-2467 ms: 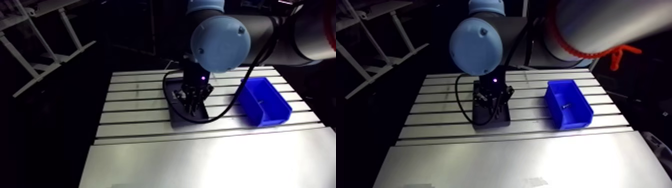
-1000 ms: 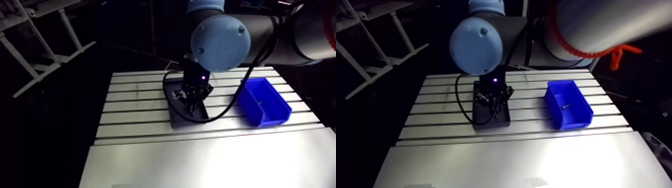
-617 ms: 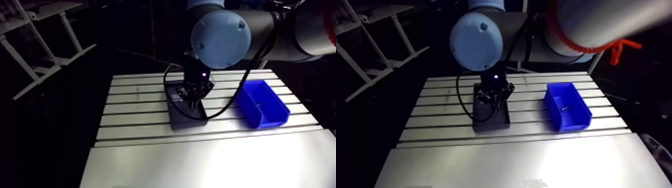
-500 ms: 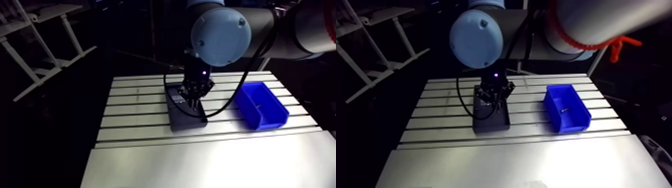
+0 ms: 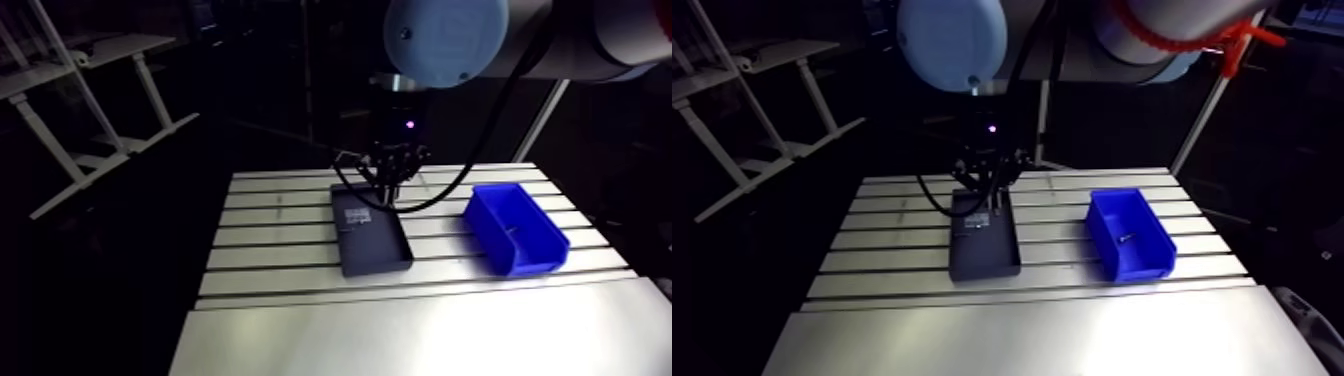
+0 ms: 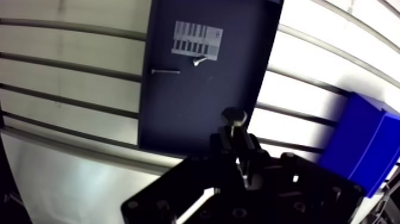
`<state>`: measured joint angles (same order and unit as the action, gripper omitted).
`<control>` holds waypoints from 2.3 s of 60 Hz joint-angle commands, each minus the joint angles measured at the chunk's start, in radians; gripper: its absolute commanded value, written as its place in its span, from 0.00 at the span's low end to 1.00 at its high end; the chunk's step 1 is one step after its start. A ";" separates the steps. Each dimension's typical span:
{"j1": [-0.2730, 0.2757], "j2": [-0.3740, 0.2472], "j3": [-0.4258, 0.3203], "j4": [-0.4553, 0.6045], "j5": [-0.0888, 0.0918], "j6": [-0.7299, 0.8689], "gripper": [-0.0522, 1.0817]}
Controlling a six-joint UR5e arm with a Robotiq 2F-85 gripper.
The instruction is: Pick up the M10 bolt from the tray and put it into the blue bin.
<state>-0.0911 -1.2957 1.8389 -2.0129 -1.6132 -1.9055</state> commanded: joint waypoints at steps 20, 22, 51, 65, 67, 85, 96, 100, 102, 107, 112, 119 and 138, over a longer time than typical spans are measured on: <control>0.005 -0.092 -0.114 0.159 0.002 -0.308 0.99; 0.004 -0.098 -0.118 0.167 0.002 -0.343 0.99; -0.180 -0.179 -0.138 0.300 0.020 -1.011 0.99; -0.255 -0.179 -0.140 0.302 0.019 -1.283 0.99; -0.267 -0.179 -0.139 0.302 0.017 -1.318 0.99; -0.362 -0.178 -0.131 0.295 0.008 -1.597 0.99; -0.372 -0.172 -0.128 0.285 0.001 -1.699 0.99; -0.378 -0.169 -0.126 0.285 -0.005 -1.727 0.99; -0.381 -0.167 -0.126 0.285 -0.007 -1.741 0.99; -0.384 -0.164 -0.127 0.283 -0.013 -1.763 0.99; -0.400 -0.162 -0.128 0.258 -0.017 -1.801 0.99; -0.426 -0.161 -0.118 0.202 -0.015 -1.845 0.99; -0.441 -0.112 -0.100 0.148 -0.016 -1.845 0.98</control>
<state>-0.5232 -1.4401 1.7292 -1.8258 -1.6276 -3.7449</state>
